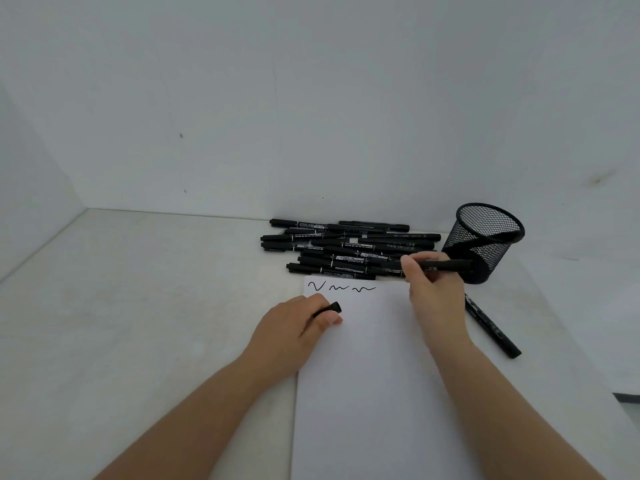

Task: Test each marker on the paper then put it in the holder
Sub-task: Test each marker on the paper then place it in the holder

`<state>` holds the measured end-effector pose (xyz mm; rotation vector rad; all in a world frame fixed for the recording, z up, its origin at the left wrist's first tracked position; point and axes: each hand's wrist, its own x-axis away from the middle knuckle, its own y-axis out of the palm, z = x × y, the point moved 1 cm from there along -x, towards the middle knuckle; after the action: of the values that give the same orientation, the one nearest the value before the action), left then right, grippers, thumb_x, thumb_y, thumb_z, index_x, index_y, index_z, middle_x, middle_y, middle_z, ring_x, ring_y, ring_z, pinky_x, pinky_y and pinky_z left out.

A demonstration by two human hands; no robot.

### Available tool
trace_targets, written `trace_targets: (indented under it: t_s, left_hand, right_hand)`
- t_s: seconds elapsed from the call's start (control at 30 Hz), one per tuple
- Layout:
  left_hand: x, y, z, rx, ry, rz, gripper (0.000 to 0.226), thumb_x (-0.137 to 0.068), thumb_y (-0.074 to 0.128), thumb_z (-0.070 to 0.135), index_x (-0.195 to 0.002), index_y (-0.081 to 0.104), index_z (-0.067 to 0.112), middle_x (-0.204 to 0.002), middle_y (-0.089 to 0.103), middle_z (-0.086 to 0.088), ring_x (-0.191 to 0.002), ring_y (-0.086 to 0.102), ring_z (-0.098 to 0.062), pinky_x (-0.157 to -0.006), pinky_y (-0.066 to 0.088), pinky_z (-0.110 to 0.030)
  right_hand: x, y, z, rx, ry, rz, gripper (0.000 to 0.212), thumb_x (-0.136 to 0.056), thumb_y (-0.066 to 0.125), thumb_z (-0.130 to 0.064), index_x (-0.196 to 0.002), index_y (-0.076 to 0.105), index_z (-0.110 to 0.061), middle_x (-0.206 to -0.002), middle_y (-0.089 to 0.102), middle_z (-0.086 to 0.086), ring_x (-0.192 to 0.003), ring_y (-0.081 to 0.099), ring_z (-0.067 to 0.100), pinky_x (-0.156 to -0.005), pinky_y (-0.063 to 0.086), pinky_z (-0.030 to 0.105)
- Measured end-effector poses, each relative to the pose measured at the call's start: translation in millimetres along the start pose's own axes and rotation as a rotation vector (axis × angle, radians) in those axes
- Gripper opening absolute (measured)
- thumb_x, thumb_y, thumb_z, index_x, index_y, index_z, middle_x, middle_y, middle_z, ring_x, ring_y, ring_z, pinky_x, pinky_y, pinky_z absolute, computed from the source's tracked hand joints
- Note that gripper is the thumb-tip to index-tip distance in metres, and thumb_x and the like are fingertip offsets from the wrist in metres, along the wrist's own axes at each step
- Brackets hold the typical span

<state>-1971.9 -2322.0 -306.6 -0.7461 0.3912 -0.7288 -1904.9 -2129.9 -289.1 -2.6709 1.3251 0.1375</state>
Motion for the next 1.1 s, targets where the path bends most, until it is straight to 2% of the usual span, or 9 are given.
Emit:
trace_targets:
  t_s: [0.1,0.17,0.27,0.47,0.67,0.83,0.97,1.1]
  left_hand:
    - [0,0,-1,0.002,-0.006,0.014,0.019,-0.094,0.042,0.037,-0.092,0.057,0.026,-0.094,0.068,0.001,-0.082,0.056,-0.016,-0.075,0.044,-0.034]
    - [1,0,-2,0.007,-0.003,0.032,0.017,-0.094,0.044,0.035,-0.09,0.057,0.024,-0.088,0.067,0.002,-0.077,0.055,-0.014,-0.071,0.041,-0.03]
    - [1,1,-3,0.004,0.004,0.049,0.016,-0.093,0.046,0.034,-0.088,0.058,0.025,-0.08,0.063,0.004,-0.071,0.051,-0.008,-0.064,0.036,-0.022]
    - [1,1,-4,0.007,0.014,0.054,0.015,-0.093,0.048,0.033,-0.087,0.059,0.025,-0.073,0.058,0.006,-0.063,0.045,-0.003,-0.057,0.031,-0.019]
    - [1,1,-2,-0.031,0.046,0.058,0.019,-0.092,0.047,0.036,-0.083,0.056,0.022,-0.073,0.058,0.001,-0.065,0.046,-0.009,-0.06,0.034,-0.026]
    - [2,2,-1,-0.119,0.117,0.081,0.033,-0.085,0.031,0.044,-0.083,0.053,0.019,-0.071,0.051,0.005,-0.067,0.044,-0.012,-0.058,0.03,-0.022]
    - [2,3,1,-0.09,0.146,0.079,0.026,-0.086,0.031,0.042,-0.075,0.045,0.024,-0.065,0.044,0.01,-0.06,0.04,-0.009,-0.055,0.028,-0.017]
    - [3,1,2,-0.047,0.154,0.064,0.025,-0.087,0.032,0.041,-0.063,0.032,0.033,-0.054,0.038,0.01,-0.052,0.036,-0.006,-0.05,0.024,-0.02]
  right_hand:
    - [11,9,-2,-0.463,0.276,-0.182,0.015,-0.09,0.055,-0.015,-0.076,0.058,-0.018,-0.051,0.049,-0.006,-0.045,0.042,0.006,-0.042,0.034,0.019]
    - [21,17,2,-0.594,0.364,-0.24,0.022,-0.093,0.048,-0.018,-0.074,0.059,-0.012,-0.049,0.05,-0.002,-0.042,0.042,0.008,-0.039,0.032,0.02]
    - [32,22,8,-0.572,0.316,-0.224,0.031,-0.093,0.045,-0.014,-0.067,0.06,-0.009,-0.046,0.051,0.002,-0.04,0.042,0.012,-0.04,0.035,0.021]
    - [34,21,14,-0.476,0.255,-0.223,0.03,-0.092,0.046,-0.01,-0.065,0.058,-0.015,-0.047,0.052,0.0,-0.043,0.044,0.012,-0.043,0.038,0.021]
    - [42,23,10,-0.235,0.092,-0.342,0.015,-0.091,0.052,-0.012,-0.077,0.053,-0.014,-0.05,0.058,-0.002,-0.045,0.049,0.009,-0.047,0.042,0.017]
    - [44,20,7,-0.231,0.073,-0.392,0.015,-0.092,0.052,-0.013,-0.077,0.052,-0.011,-0.051,0.058,-0.004,-0.048,0.05,0.009,-0.05,0.042,0.018]
    - [44,20,7,-0.259,0.06,-0.436,0.017,-0.093,0.05,-0.011,-0.076,0.048,-0.01,-0.05,0.055,-0.004,-0.049,0.048,0.008,-0.051,0.041,0.017]
    - [45,20,9,-0.286,0.062,-0.473,0.017,-0.094,0.049,-0.011,-0.076,0.047,-0.011,-0.052,0.056,-0.003,-0.049,0.048,0.009,-0.051,0.04,0.016]
